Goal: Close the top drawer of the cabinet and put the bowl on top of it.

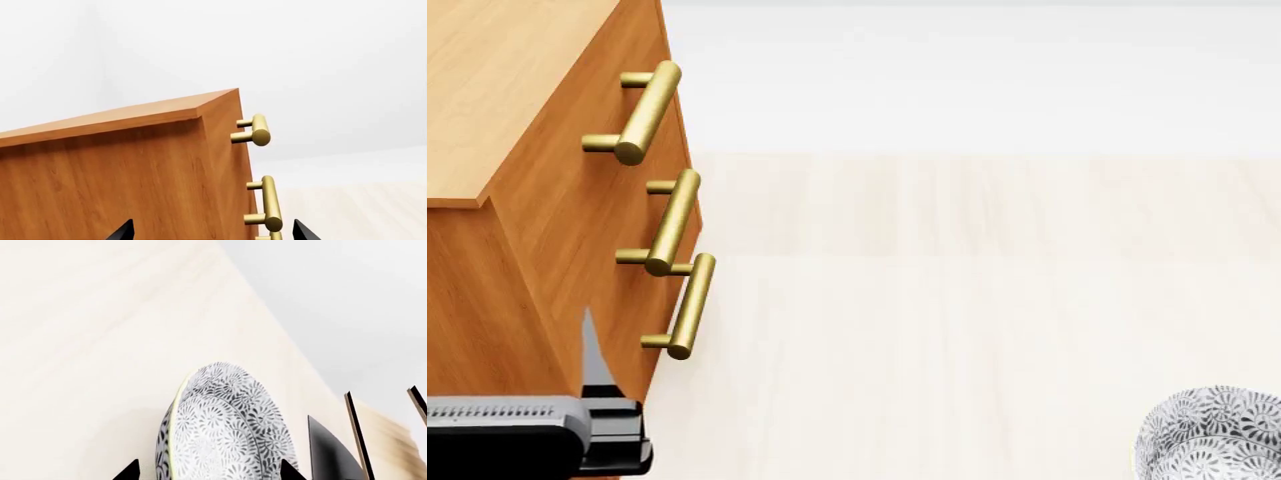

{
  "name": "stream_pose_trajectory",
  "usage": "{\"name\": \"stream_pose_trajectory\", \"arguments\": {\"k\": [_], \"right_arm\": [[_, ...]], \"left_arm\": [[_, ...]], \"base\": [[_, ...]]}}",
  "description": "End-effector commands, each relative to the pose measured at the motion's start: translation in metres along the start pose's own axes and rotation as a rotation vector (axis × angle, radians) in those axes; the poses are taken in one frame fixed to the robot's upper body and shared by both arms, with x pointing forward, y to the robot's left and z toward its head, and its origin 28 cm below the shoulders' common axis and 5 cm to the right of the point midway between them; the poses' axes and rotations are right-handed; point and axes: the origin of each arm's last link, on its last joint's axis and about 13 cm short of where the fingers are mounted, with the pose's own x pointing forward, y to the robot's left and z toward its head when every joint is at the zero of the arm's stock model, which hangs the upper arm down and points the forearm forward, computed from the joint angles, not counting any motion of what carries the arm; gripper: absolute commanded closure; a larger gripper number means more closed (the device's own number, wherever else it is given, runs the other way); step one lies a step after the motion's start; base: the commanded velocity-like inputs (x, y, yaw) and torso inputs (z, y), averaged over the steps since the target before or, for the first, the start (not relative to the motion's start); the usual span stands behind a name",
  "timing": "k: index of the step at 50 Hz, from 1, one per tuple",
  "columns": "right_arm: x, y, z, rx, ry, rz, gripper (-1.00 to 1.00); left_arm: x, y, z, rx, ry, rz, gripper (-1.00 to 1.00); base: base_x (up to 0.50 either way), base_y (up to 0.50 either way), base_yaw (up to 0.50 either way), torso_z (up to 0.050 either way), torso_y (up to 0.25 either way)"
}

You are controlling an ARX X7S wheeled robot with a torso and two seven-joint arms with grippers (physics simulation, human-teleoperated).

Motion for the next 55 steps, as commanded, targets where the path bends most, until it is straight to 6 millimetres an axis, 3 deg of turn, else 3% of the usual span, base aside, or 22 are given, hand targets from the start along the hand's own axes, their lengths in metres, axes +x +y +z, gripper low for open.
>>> {"name": "stream_pose_trajectory", "arguments": {"k": [1,55], "right_arm": [[0.0024,0.0024,-0.0038,0.007,0.005,0.003,-1.00],[0.0106,0.0084,-0.0133,0.033,0.016,-0.001,-1.00]], "left_arm": [[0.0000,-0.0005,-0.0005,0.000,0.001,-0.001,-1.00],[-0.0004,-0.0014,0.0000,-0.005,0.001,-0.003,-1.00]], "base": [[0.00,0.00,0.00,0.000,0.000],[0.00,0.00,0.00,0.000,0.000]]}}
